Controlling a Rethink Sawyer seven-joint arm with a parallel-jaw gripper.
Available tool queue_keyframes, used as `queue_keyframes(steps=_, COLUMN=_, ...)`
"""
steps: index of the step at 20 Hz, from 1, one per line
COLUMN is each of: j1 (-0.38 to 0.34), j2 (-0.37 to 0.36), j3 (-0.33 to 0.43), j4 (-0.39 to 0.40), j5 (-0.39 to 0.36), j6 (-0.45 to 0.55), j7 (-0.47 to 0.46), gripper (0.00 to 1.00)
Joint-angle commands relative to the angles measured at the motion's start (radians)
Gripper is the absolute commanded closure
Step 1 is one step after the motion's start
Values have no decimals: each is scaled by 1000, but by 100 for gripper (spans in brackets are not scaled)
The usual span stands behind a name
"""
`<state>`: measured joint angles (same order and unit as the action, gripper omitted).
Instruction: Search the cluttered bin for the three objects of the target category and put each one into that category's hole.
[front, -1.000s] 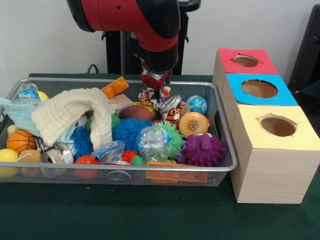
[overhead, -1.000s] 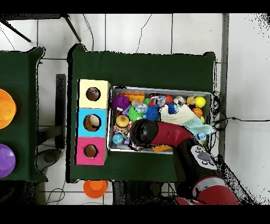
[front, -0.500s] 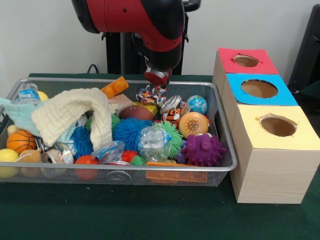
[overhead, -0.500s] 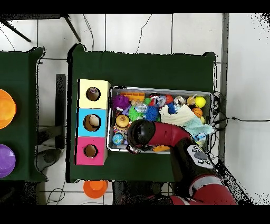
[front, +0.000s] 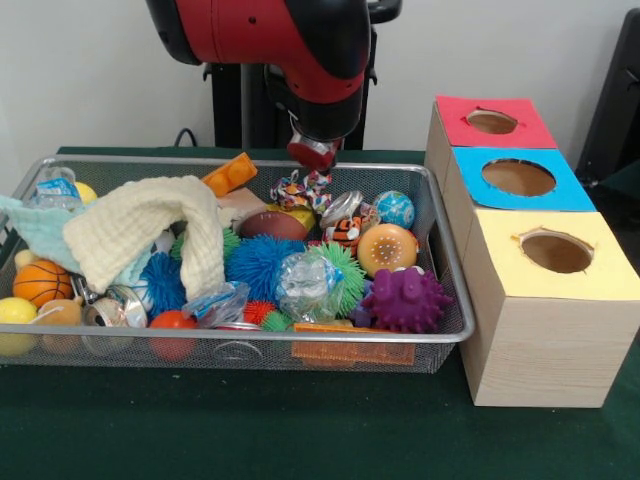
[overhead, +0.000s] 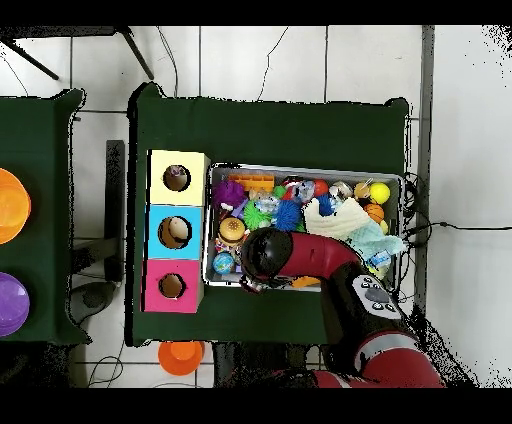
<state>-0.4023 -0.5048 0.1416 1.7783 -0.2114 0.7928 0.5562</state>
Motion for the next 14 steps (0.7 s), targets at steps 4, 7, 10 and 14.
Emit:
queue_keyframes(steps=4, j1=11, j2=34, j3=2, j4=12, j5=-1, j6=-120, j7=245, gripper=100)
queue_keyframes(steps=7, j1=8, j2=14, j3=-8, j4=-3, j5=-14, j6=-174, j7=252, gripper=100)
queue_keyframes(steps=10, j1=-1, j2=-8, j3=-10, j4=-14, j5=-24, j6=-259, j7=255, gripper=100)
queue_keyframes(steps=14, j1=0, j2=-84, j3=5, j4=26, j5=27, j6=-197, j7=245, gripper=100)
